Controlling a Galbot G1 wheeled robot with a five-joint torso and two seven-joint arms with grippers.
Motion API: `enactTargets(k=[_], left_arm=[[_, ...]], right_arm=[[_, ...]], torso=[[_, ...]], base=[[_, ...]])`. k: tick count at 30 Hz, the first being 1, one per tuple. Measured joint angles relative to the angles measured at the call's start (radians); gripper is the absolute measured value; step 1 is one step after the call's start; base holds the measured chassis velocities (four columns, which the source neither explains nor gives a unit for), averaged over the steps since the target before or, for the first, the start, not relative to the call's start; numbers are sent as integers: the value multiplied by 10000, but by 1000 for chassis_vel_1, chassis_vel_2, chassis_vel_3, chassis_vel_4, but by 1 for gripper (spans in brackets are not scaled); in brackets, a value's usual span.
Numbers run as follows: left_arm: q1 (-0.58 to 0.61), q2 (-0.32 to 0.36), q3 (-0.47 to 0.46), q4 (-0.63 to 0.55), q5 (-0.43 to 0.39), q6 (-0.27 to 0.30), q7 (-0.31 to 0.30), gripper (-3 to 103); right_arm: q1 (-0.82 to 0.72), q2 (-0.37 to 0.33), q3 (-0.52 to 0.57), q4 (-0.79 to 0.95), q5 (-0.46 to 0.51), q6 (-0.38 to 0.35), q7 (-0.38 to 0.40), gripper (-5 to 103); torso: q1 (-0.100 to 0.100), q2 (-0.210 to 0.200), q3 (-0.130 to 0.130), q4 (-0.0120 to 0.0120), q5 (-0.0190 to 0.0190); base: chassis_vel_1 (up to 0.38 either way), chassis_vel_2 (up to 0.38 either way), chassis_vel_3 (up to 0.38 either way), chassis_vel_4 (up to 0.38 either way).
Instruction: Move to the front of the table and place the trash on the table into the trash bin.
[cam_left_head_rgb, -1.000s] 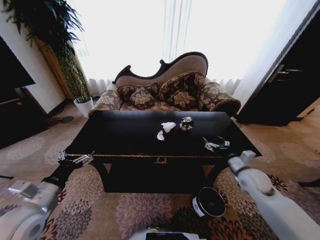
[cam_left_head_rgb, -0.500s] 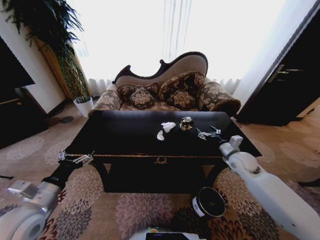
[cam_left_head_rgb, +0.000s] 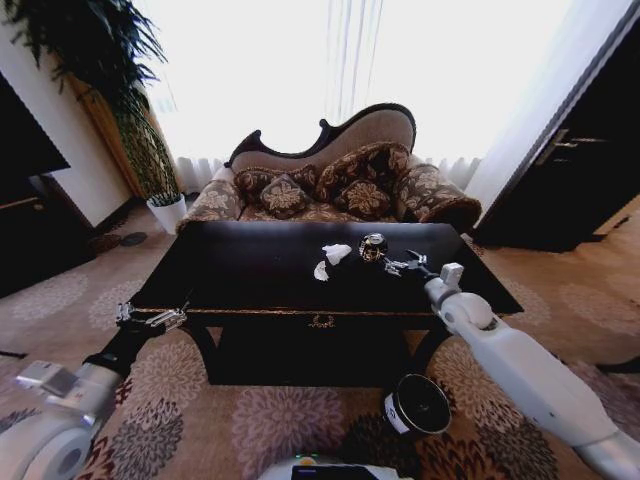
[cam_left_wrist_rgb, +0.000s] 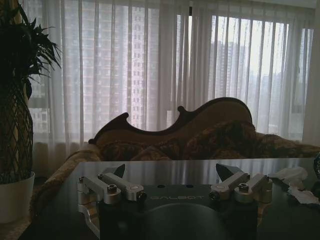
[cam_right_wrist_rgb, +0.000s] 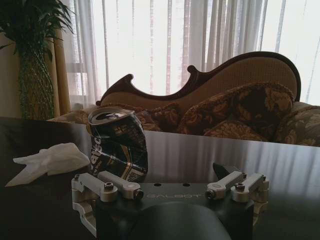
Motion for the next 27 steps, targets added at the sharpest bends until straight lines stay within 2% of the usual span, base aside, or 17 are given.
enactTargets(k=[10,22,23,26,27], left_arm=[[0,0,0,0,0,0,0,100],[0,0,0,0,0,0,0,100],[0,0,0,0,0,0,0,100],[0,0,0,0,0,0,0,100],[0,0,0,0,0,0,0,100]], right_arm=[[1196,384,-1187,-277,-272,1,3,100],[1615,956,-1812,-559,-553,20,0,100],[1665,991,-1849,-582,-563,29,1,103],[1762,1037,-1919,-625,-575,54,16,100],[1819,1055,-1956,-662,-577,71,29,95]], torso=[[0,0,0,2,-2],[0,0,0,1,-1],[0,0,0,1,-1],[0,0,0,2,-1],[0,0,0,2,-1]], base=[[0,0,0,0],[0,0,0,0],[0,0,0,0],[0,0,0,0],[0,0,0,0]])
